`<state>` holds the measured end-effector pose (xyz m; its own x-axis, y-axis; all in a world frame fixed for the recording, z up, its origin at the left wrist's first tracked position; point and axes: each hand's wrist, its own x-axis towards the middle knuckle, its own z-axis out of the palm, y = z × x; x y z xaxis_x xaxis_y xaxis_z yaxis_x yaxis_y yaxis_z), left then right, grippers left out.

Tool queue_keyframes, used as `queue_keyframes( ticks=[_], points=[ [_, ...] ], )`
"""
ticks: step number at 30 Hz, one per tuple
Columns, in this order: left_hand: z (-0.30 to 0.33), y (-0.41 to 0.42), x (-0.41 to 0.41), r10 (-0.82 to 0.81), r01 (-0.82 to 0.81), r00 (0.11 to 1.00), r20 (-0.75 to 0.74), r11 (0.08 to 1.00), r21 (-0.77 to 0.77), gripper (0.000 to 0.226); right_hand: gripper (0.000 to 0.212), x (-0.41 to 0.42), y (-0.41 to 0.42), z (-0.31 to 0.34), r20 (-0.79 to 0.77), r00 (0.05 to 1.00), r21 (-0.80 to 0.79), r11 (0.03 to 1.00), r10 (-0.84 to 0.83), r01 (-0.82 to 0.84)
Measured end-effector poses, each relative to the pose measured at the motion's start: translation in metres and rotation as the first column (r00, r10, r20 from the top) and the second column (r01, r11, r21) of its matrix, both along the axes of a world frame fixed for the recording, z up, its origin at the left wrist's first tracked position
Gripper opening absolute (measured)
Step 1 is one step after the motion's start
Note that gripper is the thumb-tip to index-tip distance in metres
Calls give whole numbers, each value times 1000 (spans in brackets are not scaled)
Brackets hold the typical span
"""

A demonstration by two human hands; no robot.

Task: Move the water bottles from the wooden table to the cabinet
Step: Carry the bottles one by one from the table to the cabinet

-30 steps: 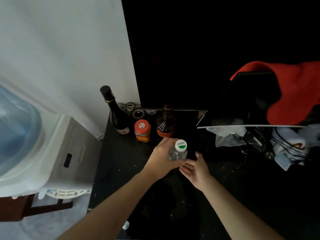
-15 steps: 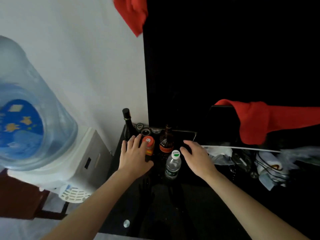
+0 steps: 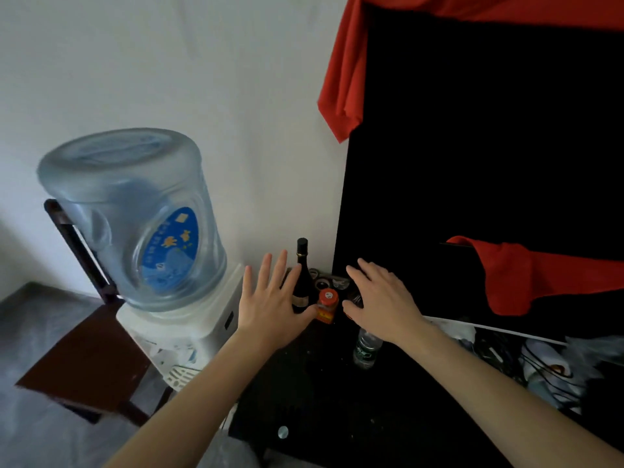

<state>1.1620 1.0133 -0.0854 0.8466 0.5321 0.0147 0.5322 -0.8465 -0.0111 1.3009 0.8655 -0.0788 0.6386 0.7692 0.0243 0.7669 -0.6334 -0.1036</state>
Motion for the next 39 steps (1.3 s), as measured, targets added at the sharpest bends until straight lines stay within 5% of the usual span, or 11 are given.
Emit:
queue_keyframes(
  ticks=[12, 21, 30, 39],
  points=[
    [32, 27, -174, 226, -226, 974, 13, 974, -26, 76, 75, -141, 74, 33, 24, 950, 25, 950, 311, -312],
    [37, 46, -305, 515, -513, 855, 67, 857, -36, 78, 76, -253, 155, 48, 93, 763, -64, 769, 639, -636],
    [35, 31, -407, 826, -824, 563, 9, 562, -68, 79, 73, -354, 220, 46, 53, 440, -64, 443, 896, -894],
    [26, -41, -475, 981, -981, 182, -60, 177, -81, 79, 74, -448, 219, 19, -65, 60, -57, 56, 996, -997]
  ],
)
